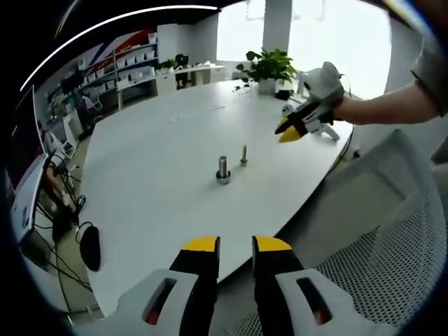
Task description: Place the washer onto the threaded stud by aligning its center hole with the stud, sliding it down to the base, and recovering from edge contact or off-axis alignment until the washer reaches the visible bottom stop.
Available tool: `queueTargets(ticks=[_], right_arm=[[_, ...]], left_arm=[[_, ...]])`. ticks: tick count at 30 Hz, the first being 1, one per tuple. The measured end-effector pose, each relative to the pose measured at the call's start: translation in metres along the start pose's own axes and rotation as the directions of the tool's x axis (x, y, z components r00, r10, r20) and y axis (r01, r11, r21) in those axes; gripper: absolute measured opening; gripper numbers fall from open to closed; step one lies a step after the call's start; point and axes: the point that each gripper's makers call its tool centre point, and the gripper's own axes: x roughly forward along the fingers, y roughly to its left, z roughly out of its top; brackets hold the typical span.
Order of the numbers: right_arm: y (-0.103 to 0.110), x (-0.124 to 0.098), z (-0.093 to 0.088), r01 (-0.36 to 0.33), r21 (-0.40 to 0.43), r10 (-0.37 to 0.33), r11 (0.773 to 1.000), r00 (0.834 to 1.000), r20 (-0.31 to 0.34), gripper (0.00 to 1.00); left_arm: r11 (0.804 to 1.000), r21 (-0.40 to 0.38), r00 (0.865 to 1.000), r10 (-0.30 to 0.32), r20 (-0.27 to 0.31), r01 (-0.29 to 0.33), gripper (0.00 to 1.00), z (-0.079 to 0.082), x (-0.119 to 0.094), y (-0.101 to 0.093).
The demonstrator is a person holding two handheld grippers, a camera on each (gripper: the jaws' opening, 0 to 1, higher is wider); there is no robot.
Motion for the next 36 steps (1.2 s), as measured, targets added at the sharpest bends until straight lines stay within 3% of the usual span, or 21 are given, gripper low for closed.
queueTargets(ticks=[4,9,13,17,20,23,26,32,36], right_arm=[[0.016,-0.035,0.009,-0.011,0.094,0.002,0.996,0.995,0.098,0.25],[0.039,-0.066,0.006,-0.027,0.146,0.006,0.989,0.989,0.148,0.26],[0.052,-0.076,0.002,-0.021,0.162,-0.007,0.987,0.985,0.17,0.27],[0.051,-0.078,-0.004,0.01,0.236,-0.053,0.972,0.983,0.175,0.29],[0.048,-0.082,0.001,0.031,0.29,-0.098,0.956,0.971,0.218,0.31],[0.054,-0.085,0.008,0.048,0.279,-0.117,0.959,0.964,0.238,0.34],[0.05,-0.082,0.007,0.119,0.2,-0.165,0.972,0.959,0.229,0.34],[0.051,-0.074,-0.005,0.073,0.251,-0.124,0.965,0.973,0.195,0.33],[0.054,-0.074,-0.004,0.06,0.24,-0.11,0.969,0.973,0.201,0.33]], left_arm=[[1.0,0.003,1.0,0.011,-0.012,-0.011,0.16,-0.002,0.0,0.002],[1.0,0.006,1.0,0.009,-0.023,-0.008,0.17,-0.004,0.001,0.001],[1.0,-0.017,1.0,0.001,-0.005,-0.001,0.19,-0.001,0.0,0.0],[1.0,-0.01,1.0,0.005,-0.011,-0.005,0.19,-0.002,0.001,0.0],[1.0,-0.019,1.0,0.008,0.001,-0.008,0.2,0.0,0.0,0.001],[0.999,-0.03,0.999,0.024,0.024,-0.023,0.2,0.005,-0.003,0.004],[0.998,-0.044,0.997,0.045,0.057,-0.042,0.2,0.01,-0.006,0.009],[0.995,-0.07,0.989,0.078,0.123,-0.07,0.2,0.02,-0.012,0.016],[0.995,-0.081,0.991,0.069,0.112,-0.06,0.23,0.018,-0.009,0.015]])
